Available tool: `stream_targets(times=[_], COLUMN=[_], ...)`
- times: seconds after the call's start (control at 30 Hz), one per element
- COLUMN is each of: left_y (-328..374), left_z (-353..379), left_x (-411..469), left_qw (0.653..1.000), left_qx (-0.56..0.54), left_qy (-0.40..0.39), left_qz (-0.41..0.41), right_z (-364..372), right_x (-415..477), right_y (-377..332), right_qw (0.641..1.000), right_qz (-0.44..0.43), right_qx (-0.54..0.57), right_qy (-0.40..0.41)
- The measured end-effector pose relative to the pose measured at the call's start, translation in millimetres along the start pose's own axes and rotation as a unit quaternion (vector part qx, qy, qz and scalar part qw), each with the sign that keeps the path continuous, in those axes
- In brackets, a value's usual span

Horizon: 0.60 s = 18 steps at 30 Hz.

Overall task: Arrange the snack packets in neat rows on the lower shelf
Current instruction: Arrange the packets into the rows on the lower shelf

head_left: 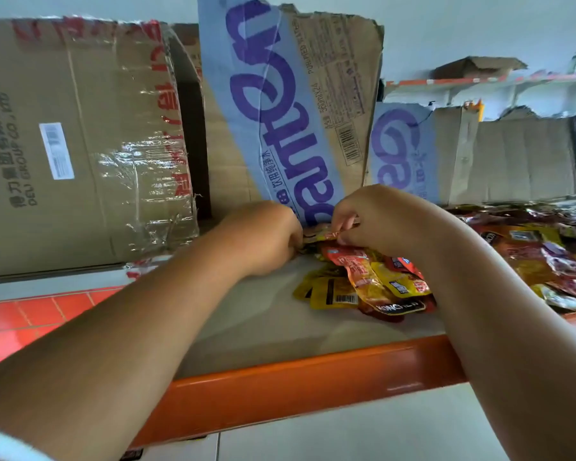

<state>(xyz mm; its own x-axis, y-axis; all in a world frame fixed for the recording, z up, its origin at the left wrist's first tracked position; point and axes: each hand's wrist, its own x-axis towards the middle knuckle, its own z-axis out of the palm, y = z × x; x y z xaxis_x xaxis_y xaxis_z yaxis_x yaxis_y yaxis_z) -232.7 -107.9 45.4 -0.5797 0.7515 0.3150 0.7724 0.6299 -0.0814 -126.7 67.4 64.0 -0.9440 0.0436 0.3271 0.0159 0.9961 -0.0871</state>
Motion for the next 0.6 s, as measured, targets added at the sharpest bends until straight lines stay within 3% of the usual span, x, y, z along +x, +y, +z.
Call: stream_targets(times=[0.23, 0.4, 0.5, 0.6], left_y=[-32, -53, -60, -68], left_z=[-35, -36, -29, -21], left_x=[-6, -20, -30, -43], left_qw=[0.978, 0.928, 0.901, 0.917], left_qx=[-0.198, -0.359, -0.381, -0.303], left_qy=[-0.067, 0.023, 0.011, -0.059], left_qz=[-0.016, -0.100, -0.208, -0.253], right_z=[4, 3, 2, 1], right_x=[2, 4, 1, -6], right_y=[3, -1, -4, -3], right_qw=[0.993, 0.973, 0.968, 0.985], right_qz=[-0.004, -0.017, -0.029, -0.041], right_qx=[0.050, 0.113, 0.122, 0.106], right_qy=[0.105, 0.202, 0.219, 0.134])
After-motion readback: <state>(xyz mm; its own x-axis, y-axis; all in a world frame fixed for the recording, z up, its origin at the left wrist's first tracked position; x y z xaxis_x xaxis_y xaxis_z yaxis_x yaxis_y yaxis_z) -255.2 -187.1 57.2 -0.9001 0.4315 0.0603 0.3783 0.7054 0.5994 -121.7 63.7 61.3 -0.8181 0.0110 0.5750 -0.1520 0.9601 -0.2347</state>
